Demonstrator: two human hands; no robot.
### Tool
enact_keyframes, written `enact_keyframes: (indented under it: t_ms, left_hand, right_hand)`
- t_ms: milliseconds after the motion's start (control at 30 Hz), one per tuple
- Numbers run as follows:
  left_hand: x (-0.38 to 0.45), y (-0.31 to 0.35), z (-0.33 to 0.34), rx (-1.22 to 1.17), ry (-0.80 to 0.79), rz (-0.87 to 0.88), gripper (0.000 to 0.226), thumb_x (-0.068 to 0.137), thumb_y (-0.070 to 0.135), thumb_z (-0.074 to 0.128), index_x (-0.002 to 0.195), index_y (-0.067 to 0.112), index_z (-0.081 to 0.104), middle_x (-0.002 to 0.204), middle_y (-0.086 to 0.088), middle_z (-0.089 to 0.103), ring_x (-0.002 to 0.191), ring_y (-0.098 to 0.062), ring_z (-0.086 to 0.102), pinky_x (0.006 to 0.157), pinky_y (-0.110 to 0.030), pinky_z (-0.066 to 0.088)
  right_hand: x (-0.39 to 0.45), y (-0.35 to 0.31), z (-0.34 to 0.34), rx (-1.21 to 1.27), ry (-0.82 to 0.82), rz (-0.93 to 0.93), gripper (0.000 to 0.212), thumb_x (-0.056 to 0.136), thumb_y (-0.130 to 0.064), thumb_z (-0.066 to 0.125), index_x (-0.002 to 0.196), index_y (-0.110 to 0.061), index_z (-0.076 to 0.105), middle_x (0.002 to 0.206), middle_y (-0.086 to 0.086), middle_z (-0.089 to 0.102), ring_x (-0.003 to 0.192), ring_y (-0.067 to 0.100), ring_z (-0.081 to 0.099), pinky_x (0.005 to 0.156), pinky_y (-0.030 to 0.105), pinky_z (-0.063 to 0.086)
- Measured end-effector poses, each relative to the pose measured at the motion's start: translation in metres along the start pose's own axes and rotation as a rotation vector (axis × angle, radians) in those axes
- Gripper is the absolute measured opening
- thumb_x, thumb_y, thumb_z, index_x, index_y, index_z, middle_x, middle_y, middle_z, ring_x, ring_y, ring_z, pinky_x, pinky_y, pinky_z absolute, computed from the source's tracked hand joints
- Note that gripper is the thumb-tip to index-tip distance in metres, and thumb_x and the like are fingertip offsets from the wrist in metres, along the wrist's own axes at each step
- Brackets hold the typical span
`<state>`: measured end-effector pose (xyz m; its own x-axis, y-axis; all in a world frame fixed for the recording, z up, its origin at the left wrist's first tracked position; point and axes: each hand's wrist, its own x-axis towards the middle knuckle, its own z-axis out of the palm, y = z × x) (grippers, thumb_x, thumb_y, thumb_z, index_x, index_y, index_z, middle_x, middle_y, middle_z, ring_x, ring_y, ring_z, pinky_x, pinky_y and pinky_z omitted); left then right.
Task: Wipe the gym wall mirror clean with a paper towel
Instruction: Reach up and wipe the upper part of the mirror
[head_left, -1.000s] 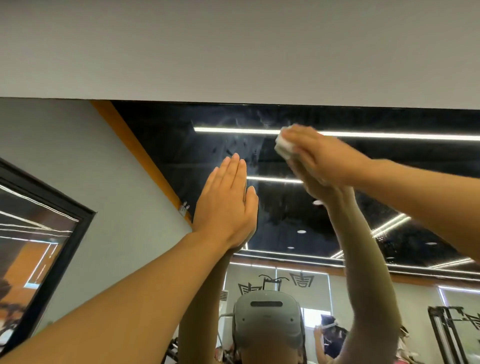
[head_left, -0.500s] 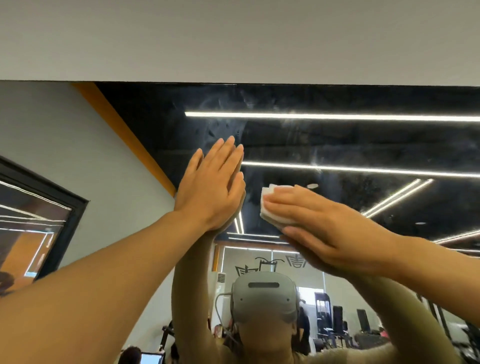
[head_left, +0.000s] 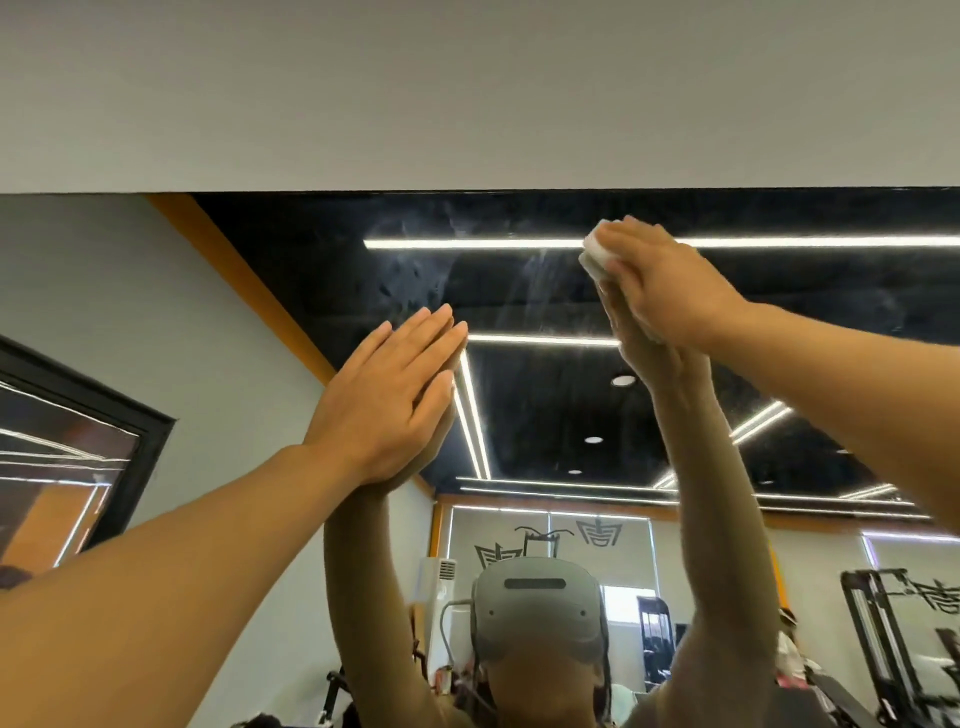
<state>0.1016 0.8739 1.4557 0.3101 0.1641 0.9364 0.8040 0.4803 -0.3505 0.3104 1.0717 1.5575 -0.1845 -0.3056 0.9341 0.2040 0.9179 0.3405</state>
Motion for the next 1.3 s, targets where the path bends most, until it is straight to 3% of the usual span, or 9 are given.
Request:
enact_keyframes:
  t_ms: [200, 367, 567, 667, 767, 833, 1033, 1233, 1300]
  left_hand:
    - [0.0, 0.0, 0.001, 0.037, -0.009, -0.009, 0.054, 0.1, 0.049, 0.017, 0.151, 0.03, 0.018, 0.159, 0.013, 0.02, 0.147, -0.003, 0.011, 0.121, -0.029, 0.009]
    - [-0.001, 0.015, 0.001, 0.035, -0.025, -0.092, 0.067, 0.095, 0.056, 0.014, 0.155, 0.027, 0.02, 0.164, 0.006, 0.021, 0.146, -0.001, 0.003, 0.12, -0.024, 0.0]
    - [0.002, 0.07, 0.013, -0.051, 0.013, -0.165, 0.071, 0.094, 0.058, 0.014, 0.158, 0.027, 0.018, 0.166, 0.011, 0.011, 0.146, 0.004, -0.005, 0.115, -0.013, -0.012]
    - [0.003, 0.089, 0.021, -0.085, 0.003, -0.221, 0.068, 0.096, 0.054, 0.018, 0.159, 0.027, 0.013, 0.167, 0.01, 0.007, 0.146, 0.003, -0.008, 0.116, -0.017, -0.012]
    - [0.001, 0.096, 0.027, -0.047, -0.008, -0.218, 0.072, 0.094, 0.058, 0.011, 0.159, 0.026, 0.014, 0.167, 0.008, 0.007, 0.152, -0.005, -0.005, 0.121, -0.024, -0.011]
    - [0.0, 0.094, 0.029, -0.024, 0.008, -0.213, 0.074, 0.093, 0.059, 0.009, 0.159, 0.026, 0.019, 0.167, 0.008, 0.011, 0.153, -0.007, 0.0, 0.121, -0.025, -0.01]
    - [-0.001, 0.093, 0.028, -0.014, 0.0, -0.212, 0.074, 0.093, 0.059, 0.009, 0.159, 0.027, 0.019, 0.167, 0.009, 0.01, 0.153, -0.007, 0.0, 0.121, -0.025, -0.01]
    - [0.0, 0.095, 0.026, 0.026, -0.018, -0.221, 0.078, 0.09, 0.061, 0.004, 0.159, 0.026, 0.016, 0.167, 0.007, 0.009, 0.154, -0.011, 0.001, 0.121, -0.027, -0.009]
    - [0.0, 0.096, 0.026, 0.034, -0.019, -0.219, 0.078, 0.09, 0.06, 0.005, 0.159, 0.025, 0.018, 0.167, 0.005, 0.011, 0.154, -0.013, 0.003, 0.121, -0.027, -0.009]
  right_hand:
    - [-0.031, -0.022, 0.013, 0.082, 0.05, -0.014, 0.035, 0.106, -0.012, 0.041, 0.138, 0.0, 0.05, 0.145, 0.016, 0.048, 0.137, 0.031, 0.039, 0.108, 0.026, 0.025]
    - [-0.133, -0.041, 0.013, 0.086, -0.157, -0.287, 0.05, 0.104, -0.039, 0.031, 0.152, -0.027, 0.031, 0.152, -0.017, 0.027, 0.141, -0.016, 0.002, 0.112, 0.002, -0.004]
    - [-0.146, -0.037, 0.01, -0.176, -0.132, -0.317, 0.081, 0.075, -0.012, 0.087, 0.145, -0.016, 0.048, 0.147, 0.003, 0.052, 0.134, 0.008, 0.032, 0.113, 0.026, 0.017]
    - [-0.106, -0.039, 0.002, -0.037, -0.085, -0.21, 0.06, 0.1, -0.014, 0.057, 0.155, -0.02, 0.031, 0.161, 0.0, 0.031, 0.144, 0.003, 0.015, 0.111, 0.007, -0.009]
    - [-0.042, -0.024, 0.001, 0.009, -0.039, 0.039, 0.043, 0.1, -0.001, 0.048, 0.142, -0.009, 0.046, 0.149, 0.01, 0.044, 0.138, 0.024, 0.038, 0.116, 0.028, 0.023]
    - [-0.006, -0.017, 0.004, 0.0, 0.011, 0.159, 0.03, 0.093, 0.006, 0.052, 0.121, -0.005, 0.055, 0.129, 0.011, 0.053, 0.121, 0.029, 0.05, 0.096, 0.034, 0.042]
    - [-0.013, -0.015, 0.013, 0.036, 0.081, 0.174, 0.028, 0.092, 0.002, 0.053, 0.12, -0.002, 0.053, 0.122, 0.014, 0.051, 0.114, 0.029, 0.049, 0.096, 0.035, 0.043]
    - [-0.145, -0.037, 0.013, -0.019, -0.032, 0.1, 0.06, 0.106, -0.041, 0.031, 0.157, -0.009, 0.022, 0.163, 0.006, 0.022, 0.151, 0.02, 0.016, 0.119, 0.021, -0.003]
    - [-0.178, -0.037, 0.014, -0.072, -0.049, 0.072, 0.066, 0.104, -0.047, 0.023, 0.157, -0.008, 0.022, 0.163, 0.007, 0.025, 0.151, 0.021, 0.019, 0.12, 0.027, -0.001]
